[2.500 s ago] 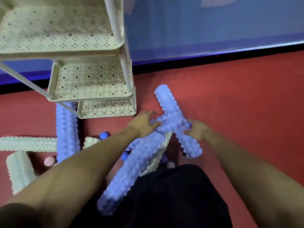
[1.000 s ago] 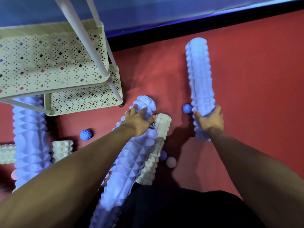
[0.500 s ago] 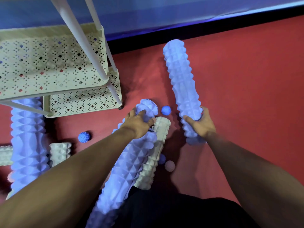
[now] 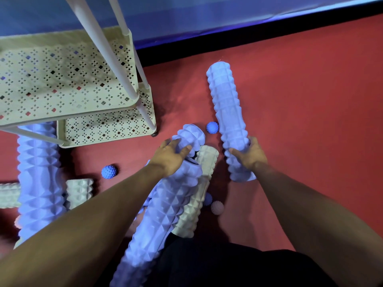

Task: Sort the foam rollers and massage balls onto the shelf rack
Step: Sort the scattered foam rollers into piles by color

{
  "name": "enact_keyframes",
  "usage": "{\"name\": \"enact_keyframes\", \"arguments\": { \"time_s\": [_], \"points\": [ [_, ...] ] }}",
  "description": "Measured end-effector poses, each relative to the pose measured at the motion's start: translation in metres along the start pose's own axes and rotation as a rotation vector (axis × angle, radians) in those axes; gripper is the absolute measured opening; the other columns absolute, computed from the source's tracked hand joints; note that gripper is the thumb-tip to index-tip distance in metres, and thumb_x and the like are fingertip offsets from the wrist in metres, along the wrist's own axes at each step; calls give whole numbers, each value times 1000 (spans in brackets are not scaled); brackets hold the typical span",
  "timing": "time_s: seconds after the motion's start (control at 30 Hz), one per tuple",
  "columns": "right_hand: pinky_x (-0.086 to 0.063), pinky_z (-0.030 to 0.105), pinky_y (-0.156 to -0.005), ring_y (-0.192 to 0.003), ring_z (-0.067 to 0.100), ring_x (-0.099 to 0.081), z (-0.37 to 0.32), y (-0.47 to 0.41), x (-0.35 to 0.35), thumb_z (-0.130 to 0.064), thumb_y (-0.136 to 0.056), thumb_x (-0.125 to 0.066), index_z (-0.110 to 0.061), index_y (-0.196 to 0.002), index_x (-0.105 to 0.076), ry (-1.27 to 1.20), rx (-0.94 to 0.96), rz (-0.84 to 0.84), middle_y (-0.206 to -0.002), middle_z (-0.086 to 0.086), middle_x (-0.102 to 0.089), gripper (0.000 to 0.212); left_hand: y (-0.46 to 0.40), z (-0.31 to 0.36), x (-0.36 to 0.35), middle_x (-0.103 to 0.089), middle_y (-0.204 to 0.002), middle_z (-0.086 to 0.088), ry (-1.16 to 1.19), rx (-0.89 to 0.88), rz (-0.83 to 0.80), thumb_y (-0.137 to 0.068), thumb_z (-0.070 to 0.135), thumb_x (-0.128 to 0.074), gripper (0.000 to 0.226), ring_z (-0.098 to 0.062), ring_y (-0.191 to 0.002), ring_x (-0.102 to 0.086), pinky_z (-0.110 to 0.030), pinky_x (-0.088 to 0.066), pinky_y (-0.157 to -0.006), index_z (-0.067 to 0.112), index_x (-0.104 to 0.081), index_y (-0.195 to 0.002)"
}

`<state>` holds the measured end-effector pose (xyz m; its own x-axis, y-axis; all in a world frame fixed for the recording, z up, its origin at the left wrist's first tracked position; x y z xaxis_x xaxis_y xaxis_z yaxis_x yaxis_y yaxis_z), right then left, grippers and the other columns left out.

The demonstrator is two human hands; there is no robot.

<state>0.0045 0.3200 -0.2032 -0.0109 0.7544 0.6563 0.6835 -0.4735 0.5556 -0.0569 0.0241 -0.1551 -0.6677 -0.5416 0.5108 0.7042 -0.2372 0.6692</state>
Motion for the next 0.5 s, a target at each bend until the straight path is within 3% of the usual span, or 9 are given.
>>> {"name": "enact_keyframes", "arguments": {
  "time_s": [0.17,0.3,0.5],
  "points": [
    [-41,31,-81,-100,23,-54,-2,6,-12,-30,-72,-87,-17,-120,-31,-26,-41,-107,-115,5,-50,74,4,-12,2,-35,-155,-7,95,67,23,-93,66,-43,71,-28,-143,-35,-43,-27,-119,25,-38,-151],
    [-41,34,-86,-104,24,-51,-5,17,-32,-29,-74,-88,-11,-134,-19,-66,-114,-196,-124,7,-46,93,5,-14,2,-36,-155,-7,88,61,19,-93,68,-42,73,-28,-144,-34,-45,-27,-119,27,-37,-152],
    [-40,32,-82,-102,24,-52,-6,18,-27,-17,-75,-87,-8,-139,-25,-10,-29,-171,-120,8,-48,89,6,-20,4,-36,-155,-6,105,56,20,-93,69,-40,72,-27,-144,-34,-46,-26,-119,28,-37,-152]
  ]
}}
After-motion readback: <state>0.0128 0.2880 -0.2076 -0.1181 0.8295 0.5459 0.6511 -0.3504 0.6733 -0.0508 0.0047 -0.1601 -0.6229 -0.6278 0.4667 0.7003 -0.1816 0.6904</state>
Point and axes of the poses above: each hand's wrist, its own y-axis away from the middle knuckle, its own x-axis out of the back of the hand, z = x × y, the point moved 6 cm from there along -y, towards the middle knuckle
